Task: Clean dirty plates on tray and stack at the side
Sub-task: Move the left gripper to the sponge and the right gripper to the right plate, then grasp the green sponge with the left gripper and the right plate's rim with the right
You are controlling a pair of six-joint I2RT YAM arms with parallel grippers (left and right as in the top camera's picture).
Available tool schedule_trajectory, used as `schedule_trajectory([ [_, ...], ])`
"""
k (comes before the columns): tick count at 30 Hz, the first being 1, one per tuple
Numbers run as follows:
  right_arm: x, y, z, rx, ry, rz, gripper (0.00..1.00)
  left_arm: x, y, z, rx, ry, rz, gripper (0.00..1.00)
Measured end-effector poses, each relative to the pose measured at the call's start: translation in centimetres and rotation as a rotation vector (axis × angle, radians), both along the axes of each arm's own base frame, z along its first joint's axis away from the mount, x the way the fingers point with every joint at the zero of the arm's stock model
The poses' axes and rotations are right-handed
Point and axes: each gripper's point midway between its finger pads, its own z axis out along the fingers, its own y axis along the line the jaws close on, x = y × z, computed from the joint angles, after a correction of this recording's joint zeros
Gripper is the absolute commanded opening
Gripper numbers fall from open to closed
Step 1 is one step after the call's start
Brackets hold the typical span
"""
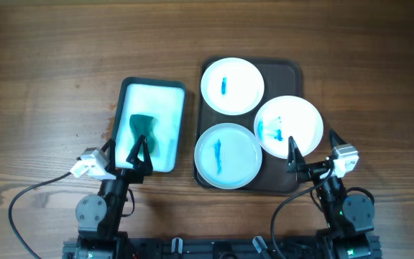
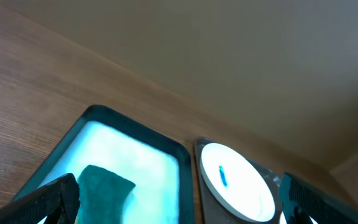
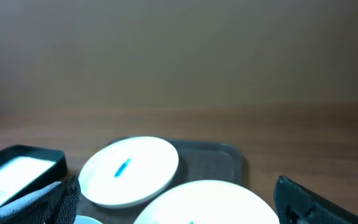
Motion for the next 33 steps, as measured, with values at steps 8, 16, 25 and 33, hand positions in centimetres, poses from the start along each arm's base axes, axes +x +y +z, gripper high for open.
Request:
schedule_trajectory([
  [8,-2.1,3.6,6.2,0.048,-0.017,0.233,1.0,-0.7,-1.7,4.4,-0.009,-0.089,-0.102,1.0],
  [16,1.0,4.8,11.2,0.039,0.609,0.247,1.0,0.2,-2.3,8.7,-0.001,0.471,-0.128,1.0],
  [25,2.5,6.7,3.3,0.07,1.097,0.302,0.63,3.4,-2.2,0.4,0.047,1.061,-0.117,0.69],
  [33,1.9,7.3,2.3,0.102,1.172,0.295,0.63,4.2,-1.1,-15.6,0.114,1.565,-0.06,0.04],
])
